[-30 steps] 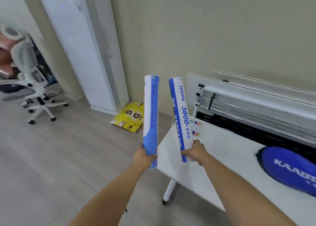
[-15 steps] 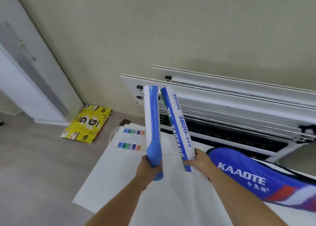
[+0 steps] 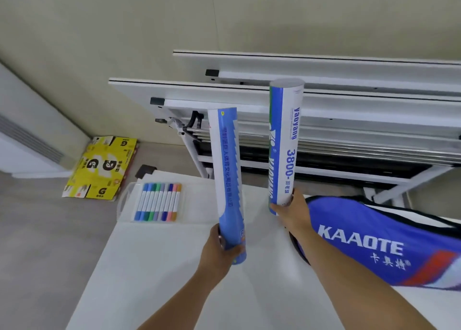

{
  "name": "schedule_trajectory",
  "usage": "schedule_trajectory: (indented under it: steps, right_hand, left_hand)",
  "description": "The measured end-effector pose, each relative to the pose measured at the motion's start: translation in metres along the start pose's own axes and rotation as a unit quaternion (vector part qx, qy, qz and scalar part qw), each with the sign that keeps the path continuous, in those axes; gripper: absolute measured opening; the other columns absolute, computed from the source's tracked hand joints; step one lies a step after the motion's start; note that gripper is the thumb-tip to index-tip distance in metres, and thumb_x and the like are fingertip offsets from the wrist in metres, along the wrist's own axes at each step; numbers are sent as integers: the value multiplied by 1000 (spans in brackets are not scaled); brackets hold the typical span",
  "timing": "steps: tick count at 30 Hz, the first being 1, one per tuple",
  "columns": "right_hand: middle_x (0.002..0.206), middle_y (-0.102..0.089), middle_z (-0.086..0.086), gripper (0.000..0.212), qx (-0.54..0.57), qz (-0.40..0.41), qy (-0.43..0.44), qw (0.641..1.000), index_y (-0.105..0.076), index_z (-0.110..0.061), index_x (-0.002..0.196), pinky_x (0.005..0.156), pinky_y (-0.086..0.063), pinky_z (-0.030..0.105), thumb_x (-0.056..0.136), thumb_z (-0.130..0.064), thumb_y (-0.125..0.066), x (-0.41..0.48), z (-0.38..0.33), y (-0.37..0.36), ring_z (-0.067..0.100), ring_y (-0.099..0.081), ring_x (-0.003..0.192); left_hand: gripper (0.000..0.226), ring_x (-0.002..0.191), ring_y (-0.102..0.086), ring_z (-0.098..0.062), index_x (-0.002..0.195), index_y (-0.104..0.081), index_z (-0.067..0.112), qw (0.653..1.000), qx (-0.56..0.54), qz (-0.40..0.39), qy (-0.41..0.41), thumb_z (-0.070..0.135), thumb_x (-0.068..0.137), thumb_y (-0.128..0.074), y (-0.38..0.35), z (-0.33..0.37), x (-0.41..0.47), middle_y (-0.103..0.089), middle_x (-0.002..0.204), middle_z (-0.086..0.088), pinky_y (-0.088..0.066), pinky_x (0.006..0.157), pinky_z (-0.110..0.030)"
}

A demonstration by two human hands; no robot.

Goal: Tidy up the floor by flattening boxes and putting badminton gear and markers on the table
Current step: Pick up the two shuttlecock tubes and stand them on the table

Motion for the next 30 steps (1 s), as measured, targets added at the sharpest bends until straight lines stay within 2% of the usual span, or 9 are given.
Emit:
schedule_trajectory:
  steps: [3, 6, 10, 15, 20, 23, 25, 27, 30]
  right_hand:
    - [119, -59, -9, 68, 29, 2, 9, 1000, -44, -29, 125, 71, -52, 20, 72, -29, -86, 5, 6, -5, 10, -59, 106]
    - [118, -60, -12, 69, 39, 0, 13, 999, -41, -35, 127, 78, -53, 25, 73, -32, -84, -1, 13, -7, 9, -60, 102]
    - [127, -58, -10, 78, 25, -11, 17, 999, -36, -33, 136, 84, -52, 28, 73, -37, -83, -6, 17, -7, 10, -59, 109]
    - [129, -57, -5, 77, 32, -6, 16, 999, -36, -30, 136, 84, -52, 30, 75, -32, -84, -8, 14, -8, 12, -58, 113]
    - [131, -56, -6, 74, 29, -14, 12, 999, -36, -27, 139, 88, -51, 32, 79, -28, -80, -12, 15, -8, 13, -55, 118]
    - [131, -51, -10, 77, -28, -33, -2, 999, -25, -27, 149, 95, -51, 37, 87, -26, -71, -29, 19, -1, 12, -53, 118]
    - [141, -50, -5, 71, -82, -28, -23, 996, -25, -23, 151, 103, -48, 39, 92, -23, -64, -44, 28, 9, 18, -52, 127]
    - [141, -53, 1, 54, -79, -21, -44, 996, -40, -14, 145, 105, -44, 34, 94, -16, -60, -62, 33, 21, 20, -51, 130]
    - [113, -65, 3, 28, -100, 3, -44, 994, -59, -8, 123, 86, -45, 24, 95, -10, -55, -87, 36, 40, 22, -62, 110]
  left_hand:
    - [60, 94, -61, 4, 123, -48, 31, 1000, 4, -7, 10, 20, 75, -83, -5, -11, 4, -64, 112, 16, -50, 69, -14]
    - [62, 96, -61, 4, 124, -48, 31, 1000, -5, -8, 13, 17, 75, -83, -9, -15, 3, -64, 113, 16, -51, 68, -14]
    - [63, 99, -61, 0, 125, -47, 30, 1000, -16, -14, 15, 14, 75, -83, -17, -14, -1, -64, 114, 15, -50, 65, -12]
    - [64, 99, -61, 1, 124, -47, 32, 1000, -15, -22, 7, 13, 75, -83, -21, -18, -3, -63, 115, 15, -49, 66, -10]
    - [64, 102, -60, -5, 126, -45, 29, 999, -20, -39, -7, 13, 76, -82, -26, -19, -2, -62, 116, 14, -50, 66, -10]
    - [65, 100, -62, -6, 128, -46, 25, 998, -9, -60, -7, 13, 75, -82, -30, -21, -9, -63, 116, 10, -52, 69, -15]
    - [64, 95, -63, -2, 126, -46, 26, 998, 1, -66, -6, 11, 74, -82, -32, -19, -19, -64, 113, 9, -51, 67, -15]
    - [62, 87, -63, 3, 123, -47, 25, 997, 2, -73, -9, 7, 74, -80, -35, -14, -28, -65, 109, 9, -49, 64, -13]
    - [59, 84, -64, 4, 119, -50, 26, 997, 7, -73, -26, 6, 72, -79, -42, -3, -32, -67, 105, 6, -51, 64, -14]
Point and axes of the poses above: each hand's wrist, its own x-axis towards the middle knuckle, its own y-axis out of the back of the hand, z = x × y, the point moved 7 cm from there along x, towards the middle knuckle
